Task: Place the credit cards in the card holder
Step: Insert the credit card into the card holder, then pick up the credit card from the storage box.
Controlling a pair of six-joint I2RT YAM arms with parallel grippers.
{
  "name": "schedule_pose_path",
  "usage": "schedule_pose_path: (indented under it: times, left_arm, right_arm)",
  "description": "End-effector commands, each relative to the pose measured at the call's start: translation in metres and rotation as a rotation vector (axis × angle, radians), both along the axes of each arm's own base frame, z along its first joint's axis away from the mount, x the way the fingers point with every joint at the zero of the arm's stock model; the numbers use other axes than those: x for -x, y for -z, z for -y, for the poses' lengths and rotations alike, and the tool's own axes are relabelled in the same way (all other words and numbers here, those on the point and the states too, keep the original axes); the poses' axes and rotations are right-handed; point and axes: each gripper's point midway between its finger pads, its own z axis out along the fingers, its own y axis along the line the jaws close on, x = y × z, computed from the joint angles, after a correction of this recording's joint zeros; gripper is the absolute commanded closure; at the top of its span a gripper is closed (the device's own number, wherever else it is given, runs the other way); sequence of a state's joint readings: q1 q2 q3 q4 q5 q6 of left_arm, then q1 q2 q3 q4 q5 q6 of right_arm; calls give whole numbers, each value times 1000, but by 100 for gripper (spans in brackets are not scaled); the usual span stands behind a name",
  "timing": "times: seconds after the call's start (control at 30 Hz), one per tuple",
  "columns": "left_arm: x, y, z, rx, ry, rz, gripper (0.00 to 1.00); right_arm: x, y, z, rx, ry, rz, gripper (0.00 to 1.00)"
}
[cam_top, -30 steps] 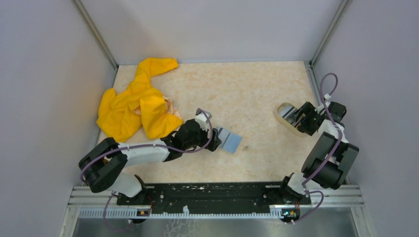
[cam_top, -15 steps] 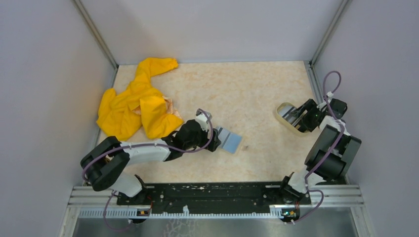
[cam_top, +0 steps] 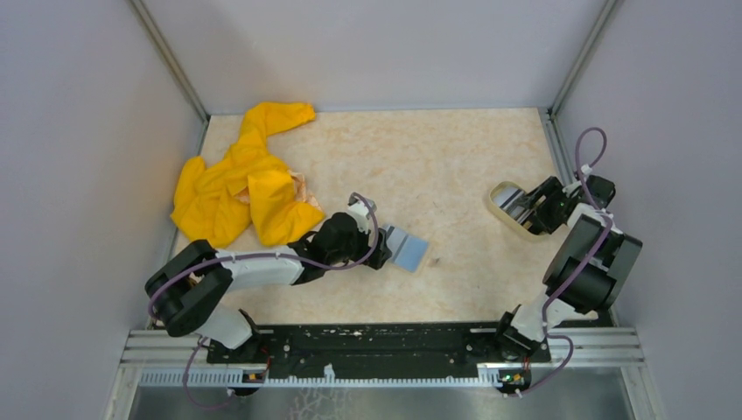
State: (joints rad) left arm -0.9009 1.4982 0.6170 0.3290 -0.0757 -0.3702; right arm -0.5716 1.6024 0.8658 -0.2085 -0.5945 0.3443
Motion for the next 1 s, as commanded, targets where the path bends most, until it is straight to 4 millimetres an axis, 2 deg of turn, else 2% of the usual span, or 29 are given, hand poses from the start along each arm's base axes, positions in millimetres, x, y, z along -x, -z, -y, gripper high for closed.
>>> schedule_pose_path:
  times: [0.0, 0.2, 0.4, 0.7, 0.97]
  left_arm:
    - [-4, -8, 7, 20, 6, -3, 4]
    - [-3, -6, 5, 17, 0, -9, 5]
    - [-2, -8, 7, 18, 7, -15, 5]
    - [-1, -9, 6, 23, 3, -26, 5]
    - [0, -12, 10, 37, 11, -37, 6]
  right_arm:
    - [-13, -9, 14, 20, 25, 30, 31]
    - [-12, -11, 15, 15, 38, 37, 29]
    - [-15, -3, 11, -29, 26, 24, 29]
    - [-28, -11, 4, -124, 18, 84, 27]
    - [-30, 7, 15, -95, 68, 18, 28]
